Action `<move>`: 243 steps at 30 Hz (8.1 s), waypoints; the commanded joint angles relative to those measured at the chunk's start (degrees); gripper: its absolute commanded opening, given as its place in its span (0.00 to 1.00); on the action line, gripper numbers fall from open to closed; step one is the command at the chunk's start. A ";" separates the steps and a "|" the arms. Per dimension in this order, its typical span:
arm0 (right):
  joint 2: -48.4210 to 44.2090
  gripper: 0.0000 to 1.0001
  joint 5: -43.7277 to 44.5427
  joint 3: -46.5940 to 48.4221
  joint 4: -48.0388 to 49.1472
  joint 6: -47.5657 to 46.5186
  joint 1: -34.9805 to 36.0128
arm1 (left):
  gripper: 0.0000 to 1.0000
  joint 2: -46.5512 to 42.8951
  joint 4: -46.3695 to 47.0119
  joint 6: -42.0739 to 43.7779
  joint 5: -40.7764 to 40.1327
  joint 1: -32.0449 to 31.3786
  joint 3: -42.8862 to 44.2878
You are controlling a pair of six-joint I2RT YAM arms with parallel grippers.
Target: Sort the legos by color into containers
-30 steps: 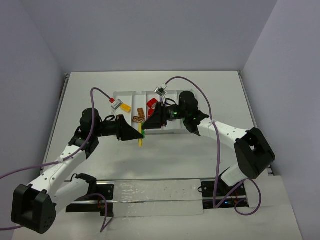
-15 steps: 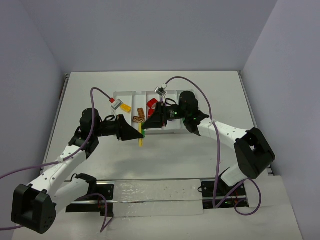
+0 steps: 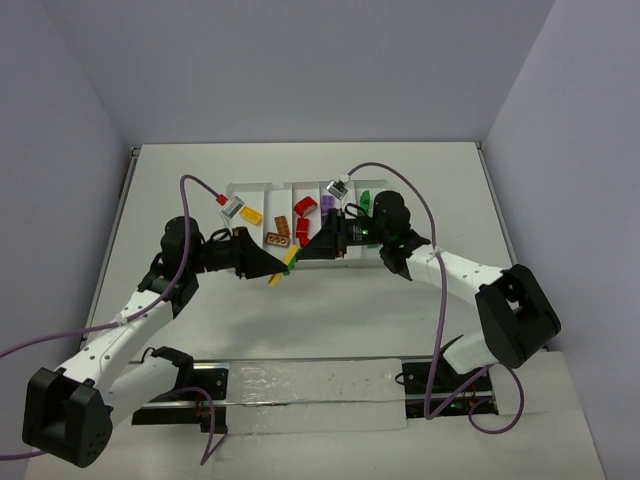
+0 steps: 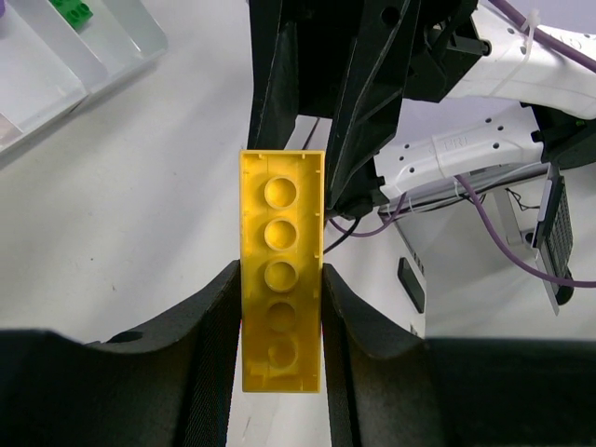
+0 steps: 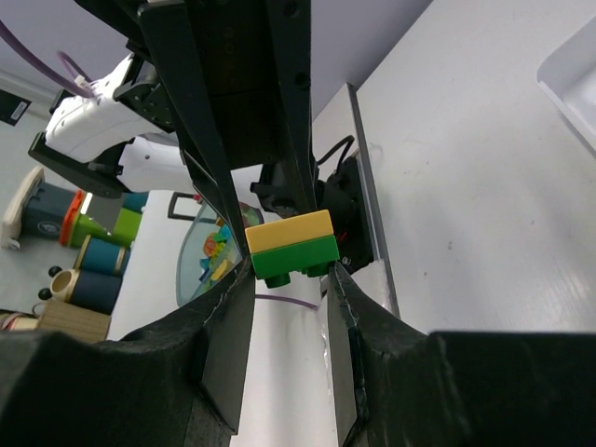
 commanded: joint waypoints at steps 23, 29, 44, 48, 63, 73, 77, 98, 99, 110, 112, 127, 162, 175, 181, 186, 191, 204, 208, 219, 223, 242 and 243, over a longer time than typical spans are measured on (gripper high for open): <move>-2.35 0.00 3.61 -0.96 3.83 1.92 -3.85 | 0.00 -0.14 4.82 -2.26 2.73 0.25 0.29; 0.10 0.34 2.23 1.47 4.41 3.46 -2.32 | 0.00 0.39 8.32 -4.43 3.30 0.25 -1.00; 1.65 0.58 0.82 -0.46 11.67 7.93 -2.16 | 0.00 -0.75 6.56 -3.64 2.16 0.17 -0.64; 2.76 0.62 0.18 0.46 12.65 8.47 -1.26 | 0.00 -0.69 6.23 -3.49 2.18 0.25 -0.21; 3.77 0.55 -0.69 -0.94 18.38 11.31 0.58 | 0.00 -0.07 5.50 -3.26 0.93 0.25 0.06; 4.42 0.64 -1.12 -1.26 19.41 11.71 1.19 | 0.00 0.20 4.98 -3.38 -1.39 0.25 0.71; 4.77 0.71 -0.88 -1.68 19.41 11.86 1.19 | 0.00 -0.14 4.81 -3.38 -1.87 0.25 0.88; 4.92 0.11 -1.19 -1.85 23.19 13.98 1.72 | 0.00 -0.58 4.26 -3.14 -2.28 0.25 0.55; 4.80 0.06 -1.10 -1.89 23.17 14.00 1.72 | 0.01 -0.60 3.71 -2.87 -2.59 0.25 0.66; 4.01 0.00 -1.84 -1.09 22.55 14.10 1.49 | 0.92 0.10 -1.35 -0.42 -2.50 0.25 1.66; 3.98 0.00 -2.54 -0.58 21.83 13.76 1.02 | 0.92 -0.01 -2.19 0.01 -2.46 0.25 1.48; 5.53 0.00 -3.07 1.20 18.03 11.88 -0.75 | 0.74 -2.67 -5.24 0.56 -1.20 0.25 1.47; 8.99 0.00 -3.24 3.15 17.52 11.78 -1.18 | 0.47 -3.95 -9.88 1.63 -0.16 0.25 1.80; 9.15 0.42 -3.53 3.15 17.17 12.05 -1.27 | 0.00 -4.55 -12.16 1.94 -2.06 0.18 2.32; 8.23 0.75 -3.51 2.65 16.78 11.99 -1.33 | 0.00 -5.24 -12.57 1.63 -3.95 0.25 2.54; 7.48 0.78 -3.81 1.08 16.90 11.38 -1.50 | 0.00 -5.29 -11.84 1.11 -4.35 0.34 2.42; 7.28 0.72 -3.95 0.34 17.13 10.82 -1.18 | 0.00 -5.15 -10.58 0.27 -3.87 0.34 2.80; 9.62 0.70 -4.82 2.22 21.56 12.76 1.64 | 0.00 -5.66 -7.35 -1.65 -2.19 0.34 2.52; 9.78 0.68 -5.00 2.37 22.51 13.20 1.99 | 0.00 -5.59 -6.96 -1.81 -1.79 0.34 2.36; 10.16 0.59 -5.18 3.68 25.01 15.21 2.25 | 0.00 -6.05 -6.22 -2.29 -1.33 0.34 1.19; 10.40 0.59 -5.09 4.12 25.30 15.49 2.34 | 0.00 -6.27 -6.11 -2.32 -1.27 0.34 0.96; 10.49 0.00 -5.16 1.66 25.65 15.04 2.25 | 0.00 -6.55 -9.87 -0.75 -5.83 0.74 3.36; 10.44 0.00 -5.45 1.30 25.61 14.94 2.18 | 0.00 -6.53 -10.43 -0.16 -6.42 0.94 3.77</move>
